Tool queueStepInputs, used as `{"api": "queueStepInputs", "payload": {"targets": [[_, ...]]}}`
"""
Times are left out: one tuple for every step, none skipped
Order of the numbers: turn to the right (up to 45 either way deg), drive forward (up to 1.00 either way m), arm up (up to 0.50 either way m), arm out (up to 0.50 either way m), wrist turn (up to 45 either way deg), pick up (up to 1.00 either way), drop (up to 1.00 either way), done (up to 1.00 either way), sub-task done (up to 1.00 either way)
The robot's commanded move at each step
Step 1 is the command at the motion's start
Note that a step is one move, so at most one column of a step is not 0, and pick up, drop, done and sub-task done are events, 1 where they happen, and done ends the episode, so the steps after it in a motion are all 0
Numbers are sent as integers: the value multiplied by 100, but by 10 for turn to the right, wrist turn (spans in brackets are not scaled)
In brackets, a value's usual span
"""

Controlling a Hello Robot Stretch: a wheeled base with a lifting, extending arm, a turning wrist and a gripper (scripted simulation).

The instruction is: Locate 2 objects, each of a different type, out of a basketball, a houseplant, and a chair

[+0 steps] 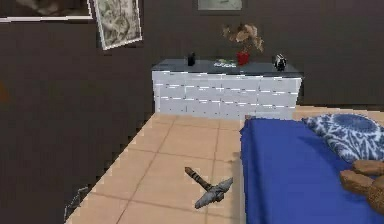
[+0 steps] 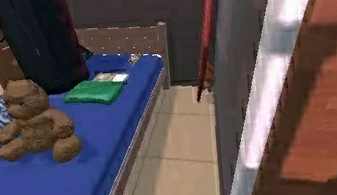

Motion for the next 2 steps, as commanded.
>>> {"api": "queueStepInputs", "payload": {"targets": [[0, 100, 0, 0, 0, 0, 0, 0, 0], [-30, 0, 0, 0, 0, 0, 0, 0, 0]]}}
